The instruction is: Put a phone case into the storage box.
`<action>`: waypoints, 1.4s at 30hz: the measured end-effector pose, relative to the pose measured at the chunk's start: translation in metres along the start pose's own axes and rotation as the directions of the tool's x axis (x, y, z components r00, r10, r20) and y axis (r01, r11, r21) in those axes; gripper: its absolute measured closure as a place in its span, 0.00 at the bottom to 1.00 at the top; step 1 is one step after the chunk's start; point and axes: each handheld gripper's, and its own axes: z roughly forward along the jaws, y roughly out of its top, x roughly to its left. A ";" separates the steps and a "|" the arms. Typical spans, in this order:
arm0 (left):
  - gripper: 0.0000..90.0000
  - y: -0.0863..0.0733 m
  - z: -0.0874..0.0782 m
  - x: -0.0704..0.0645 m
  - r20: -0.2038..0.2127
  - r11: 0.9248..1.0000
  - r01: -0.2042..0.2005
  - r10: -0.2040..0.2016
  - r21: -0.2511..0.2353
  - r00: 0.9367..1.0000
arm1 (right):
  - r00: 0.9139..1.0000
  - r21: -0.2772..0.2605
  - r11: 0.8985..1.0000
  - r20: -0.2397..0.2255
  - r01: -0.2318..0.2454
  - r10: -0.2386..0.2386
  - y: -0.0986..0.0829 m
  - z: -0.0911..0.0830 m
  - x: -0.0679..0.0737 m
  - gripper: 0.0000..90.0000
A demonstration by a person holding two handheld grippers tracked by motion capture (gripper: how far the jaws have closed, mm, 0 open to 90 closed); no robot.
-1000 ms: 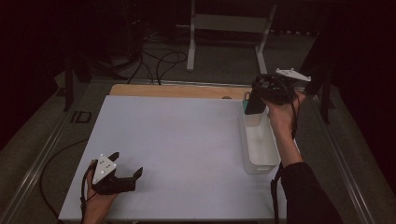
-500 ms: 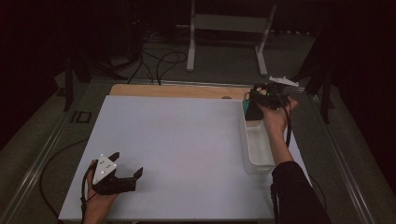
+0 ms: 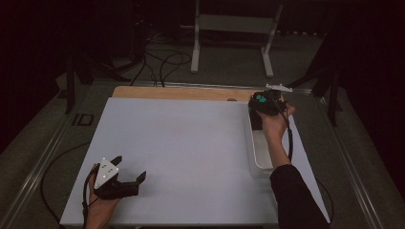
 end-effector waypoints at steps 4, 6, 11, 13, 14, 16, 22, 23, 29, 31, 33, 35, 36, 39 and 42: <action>0.00 0.000 0.000 0.000 0.001 1.000 0.000 0.000 0.002 1.000 | 1.000 0.003 1.000 0.008 -0.014 0.014 -0.002 0.005 0.001 0.14; 0.00 0.000 0.000 0.000 0.001 1.000 0.000 0.000 0.002 1.000 | 1.000 -0.002 1.000 0.008 -0.010 0.010 -0.003 0.007 0.002 0.14; 0.00 0.000 0.001 0.000 0.003 1.000 -0.003 0.003 0.006 1.000 | 1.000 0.014 1.000 -0.028 -0.010 0.010 -0.002 0.010 0.000 0.10; 0.00 0.000 0.001 -0.001 0.004 1.000 -0.003 0.003 0.005 1.000 | 0.999 0.020 1.000 -0.028 -0.016 0.017 -0.002 0.011 -0.001 0.09; 0.00 0.000 0.001 -0.001 0.003 1.000 -0.003 0.003 0.004 1.000 | 0.999 0.019 1.000 -0.035 -0.017 0.018 -0.002 0.011 -0.001 0.09; 0.00 0.000 0.001 -0.001 0.003 1.000 -0.003 0.003 0.004 1.000 | 0.999 0.014 1.000 -0.036 -0.012 0.012 -0.002 0.011 -0.001 0.09; 0.00 0.000 0.001 -0.001 0.002 1.000 -0.004 0.004 0.005 1.000 | 0.999 -0.005 1.000 -0.033 0.021 -0.021 -0.001 0.007 0.000 0.08; 0.00 0.000 0.001 -0.001 0.001 1.000 -0.003 0.003 0.003 1.000 | 0.999 -0.006 1.000 -0.033 0.020 -0.020 0.000 0.007 -0.001 0.08; 0.00 0.000 0.000 0.000 -0.003 1.000 0.000 0.000 0.002 1.000 | 0.998 -0.028 0.999 -0.050 0.031 -0.033 0.002 -0.004 -0.003 0.08; 0.00 0.000 0.000 0.000 -0.004 1.000 0.000 0.000 0.003 1.000 | 0.998 -0.032 0.999 -0.057 0.035 -0.036 0.003 -0.007 -0.003 0.08; 0.00 0.000 0.000 -0.001 -0.005 1.000 -0.002 0.002 0.002 1.000 | 0.995 -0.037 0.998 -0.082 0.050 -0.053 0.003 -0.016 -0.002 0.09; 0.00 0.000 0.000 -0.001 -0.005 1.000 -0.003 0.003 0.002 1.000 | 0.994 -0.038 0.997 -0.085 0.064 -0.067 0.002 -0.019 -0.002 0.09; 0.00 0.001 0.000 -0.001 -0.006 1.000 -0.003 0.003 0.001 1.000 | 0.993 -0.040 0.997 -0.091 0.072 -0.076 0.002 -0.022 -0.001 0.09; 0.00 0.001 -0.001 -0.001 -0.005 1.000 -0.004 0.004 0.001 1.000 | 0.988 -0.057 0.996 -0.137 0.066 -0.073 -0.002 -0.033 -0.001 0.09; 0.00 0.001 -0.001 -0.001 -0.006 1.000 -0.002 0.002 -0.001 1.000 | 0.981 -0.064 0.995 -0.176 0.071 -0.082 -0.008 -0.043 -0.001 0.09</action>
